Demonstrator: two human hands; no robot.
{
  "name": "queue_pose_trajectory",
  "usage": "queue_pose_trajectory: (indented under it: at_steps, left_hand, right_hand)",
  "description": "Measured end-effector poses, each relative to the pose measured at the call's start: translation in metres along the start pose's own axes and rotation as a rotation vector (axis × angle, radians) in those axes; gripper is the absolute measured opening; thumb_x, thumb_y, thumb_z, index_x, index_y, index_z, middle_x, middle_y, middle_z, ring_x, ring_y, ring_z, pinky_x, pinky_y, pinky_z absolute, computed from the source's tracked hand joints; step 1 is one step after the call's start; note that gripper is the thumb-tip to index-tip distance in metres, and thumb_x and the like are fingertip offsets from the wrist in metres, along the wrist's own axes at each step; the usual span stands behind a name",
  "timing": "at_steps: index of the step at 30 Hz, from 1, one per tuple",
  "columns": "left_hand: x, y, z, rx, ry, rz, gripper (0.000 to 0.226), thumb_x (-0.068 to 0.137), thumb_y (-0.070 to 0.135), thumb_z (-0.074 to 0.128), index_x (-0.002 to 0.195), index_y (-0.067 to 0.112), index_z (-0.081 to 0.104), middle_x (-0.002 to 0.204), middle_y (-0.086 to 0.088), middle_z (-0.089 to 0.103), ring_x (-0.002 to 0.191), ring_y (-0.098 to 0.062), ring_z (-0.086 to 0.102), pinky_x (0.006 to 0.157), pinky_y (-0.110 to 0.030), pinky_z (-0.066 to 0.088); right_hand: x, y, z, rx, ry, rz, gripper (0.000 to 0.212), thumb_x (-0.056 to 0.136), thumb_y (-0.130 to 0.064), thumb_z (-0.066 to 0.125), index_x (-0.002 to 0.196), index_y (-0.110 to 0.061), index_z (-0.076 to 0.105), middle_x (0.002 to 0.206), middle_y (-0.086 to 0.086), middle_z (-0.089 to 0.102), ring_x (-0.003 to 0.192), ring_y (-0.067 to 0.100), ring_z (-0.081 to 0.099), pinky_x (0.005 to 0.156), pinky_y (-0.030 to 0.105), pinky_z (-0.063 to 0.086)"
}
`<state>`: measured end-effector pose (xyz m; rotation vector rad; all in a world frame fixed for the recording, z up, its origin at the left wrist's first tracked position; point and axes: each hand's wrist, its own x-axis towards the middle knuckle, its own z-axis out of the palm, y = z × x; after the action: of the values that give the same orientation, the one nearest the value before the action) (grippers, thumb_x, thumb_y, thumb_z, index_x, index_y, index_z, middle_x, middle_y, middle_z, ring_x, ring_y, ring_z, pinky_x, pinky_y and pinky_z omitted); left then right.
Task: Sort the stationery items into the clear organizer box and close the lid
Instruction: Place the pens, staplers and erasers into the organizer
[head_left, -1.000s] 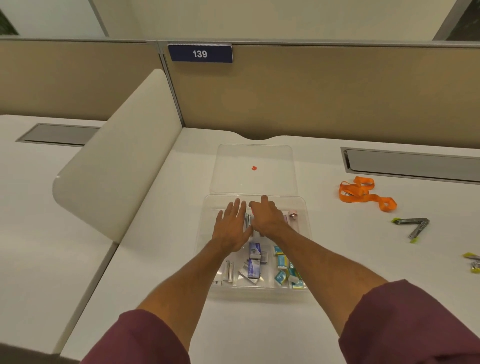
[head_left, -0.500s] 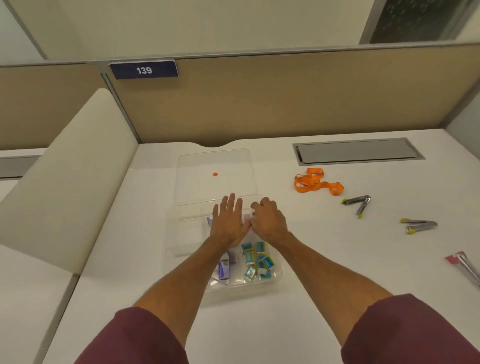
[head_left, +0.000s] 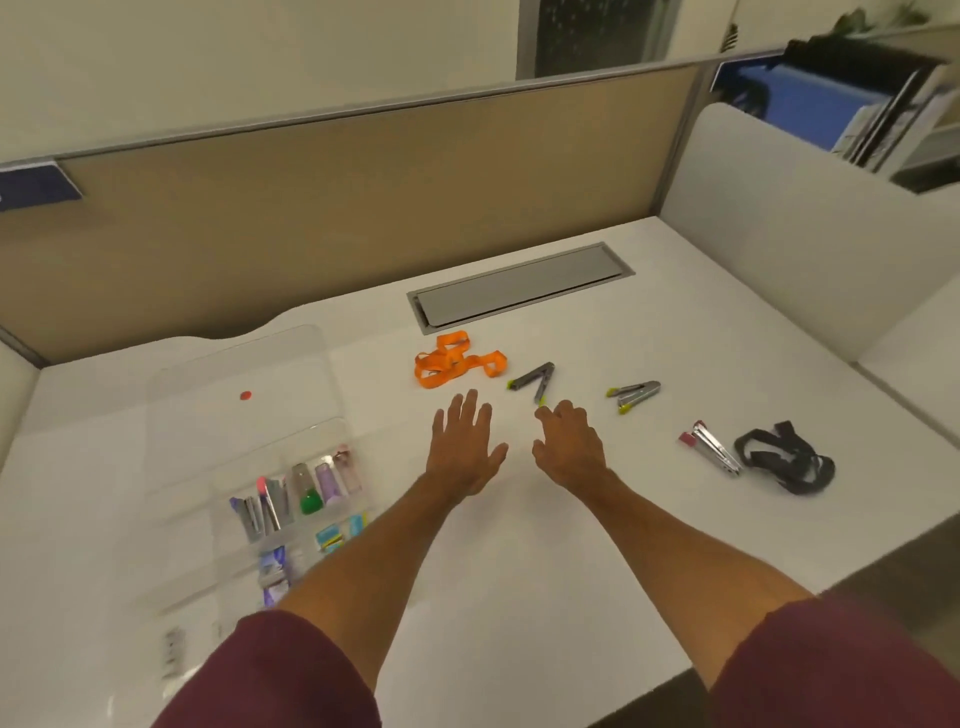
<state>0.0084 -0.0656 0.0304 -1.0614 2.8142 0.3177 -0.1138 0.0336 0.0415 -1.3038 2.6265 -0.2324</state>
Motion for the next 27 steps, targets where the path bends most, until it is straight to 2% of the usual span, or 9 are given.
queue_pose_trajectory:
  at_steps: [6, 9, 11, 13, 15, 16, 19, 22, 27]
  left_hand:
    - [0.038, 0.077, 0.017, 0.016, -0.041, 0.118, 0.068, 0.097, 0.051, 0.034, 0.152, 0.016, 0.014, 0.162, -0.009, -0.003, 0.150, -0.028, -0.003, 0.120, -0.047, 0.001]
    - [0.056, 0.110, 0.024, 0.010, -0.048, 0.175, 0.067, 0.097, 0.049, 0.037, 0.151, 0.015, 0.017, 0.162, -0.009, -0.001, 0.150, -0.028, -0.001, 0.121, -0.047, 0.003]
    - [0.067, 0.130, 0.027, 0.012, -0.061, 0.204, 0.066, 0.097, 0.048, 0.037, 0.151, 0.014, 0.017, 0.162, -0.009, -0.002, 0.150, -0.028, -0.001, 0.121, -0.047, 0.004]
    - [0.078, 0.147, 0.029, 0.011, -0.076, 0.226, 0.067, 0.098, 0.047, 0.038, 0.151, 0.013, 0.016, 0.162, -0.009, -0.003, 0.150, -0.028, -0.003, 0.121, -0.046, 0.003]
    - [0.087, 0.162, 0.032, 0.009, -0.078, 0.247, 0.067, 0.097, 0.046, 0.039, 0.151, 0.012, 0.015, 0.162, -0.009, -0.003, 0.150, -0.028, -0.003, 0.121, -0.046, 0.003]
    - [0.091, 0.166, 0.033, 0.008, -0.074, 0.256, 0.068, 0.097, 0.045, 0.040, 0.150, 0.011, 0.015, 0.162, -0.010, -0.002, 0.150, -0.028, -0.002, 0.121, -0.046, 0.004]
    - [0.106, 0.184, 0.036, 0.013, -0.083, 0.263, 0.068, 0.097, 0.045, 0.041, 0.150, 0.011, 0.016, 0.162, -0.010, -0.001, 0.150, -0.028, -0.002, 0.121, -0.046, 0.004]
    - [0.119, 0.196, 0.038, 0.022, -0.106, 0.254, 0.069, 0.097, 0.044, 0.042, 0.151, 0.012, 0.014, 0.162, -0.010, -0.004, 0.150, -0.028, -0.004, 0.121, -0.046, 0.002]
    - [0.142, 0.205, 0.041, -0.014, -0.118, 0.228, 0.068, 0.096, 0.039, 0.047, 0.152, 0.022, 0.012, 0.162, -0.008, -0.004, 0.149, -0.029, -0.004, 0.121, -0.048, 0.003]
  right_hand:
    - [0.002, 0.090, -0.006, -0.006, 0.046, 0.095, 0.047, 0.083, -0.010, 0.058, 0.129, -0.011, 0.051, 0.127, 0.014, 0.049, 0.116, 0.032, 0.049, 0.081, 0.039, 0.049]
    - [0.007, 0.126, -0.008, -0.135, 0.058, 0.142, 0.052, 0.047, -0.018, 0.083, 0.097, -0.015, 0.070, 0.089, 0.009, 0.065, 0.076, 0.025, 0.064, 0.052, 0.027, 0.049]
    - [0.010, 0.146, -0.014, -0.127, 0.039, 0.172, 0.053, 0.029, -0.016, 0.087, 0.080, -0.017, 0.071, 0.073, 0.004, 0.063, 0.059, 0.022, 0.061, 0.044, 0.024, 0.046]
    - [0.013, 0.166, -0.015, -0.132, 0.050, 0.179, 0.050, 0.051, -0.013, 0.084, 0.098, -0.015, 0.068, 0.093, 0.008, 0.064, 0.079, 0.027, 0.064, 0.059, 0.031, 0.052]
    - [0.016, 0.181, -0.015, -0.067, 0.004, 0.194, 0.048, 0.082, -0.010, 0.061, 0.129, -0.016, 0.051, 0.127, 0.010, 0.050, 0.114, 0.030, 0.051, 0.085, 0.037, 0.048]
    - [0.018, 0.187, -0.014, -0.049, -0.006, 0.200, 0.049, 0.088, -0.009, 0.052, 0.135, -0.018, 0.044, 0.135, 0.010, 0.043, 0.121, 0.030, 0.044, 0.092, 0.038, 0.045]
    - [0.025, 0.208, -0.011, 0.013, -0.053, 0.250, 0.046, 0.094, -0.007, 0.043, 0.138, -0.022, 0.041, 0.139, 0.010, 0.037, 0.124, 0.030, 0.040, 0.094, 0.040, 0.047]
    - [0.035, 0.223, -0.010, 0.034, -0.112, 0.232, 0.033, 0.097, -0.010, 0.039, 0.127, -0.020, 0.050, 0.129, 0.010, 0.042, 0.115, 0.029, 0.045, 0.087, 0.038, 0.047]
    - [0.055, 0.238, -0.015, 0.107, -0.080, 0.190, 0.029, 0.096, -0.008, 0.040, 0.116, -0.016, 0.059, 0.120, 0.012, 0.045, 0.108, 0.031, 0.050, 0.081, 0.037, 0.046]
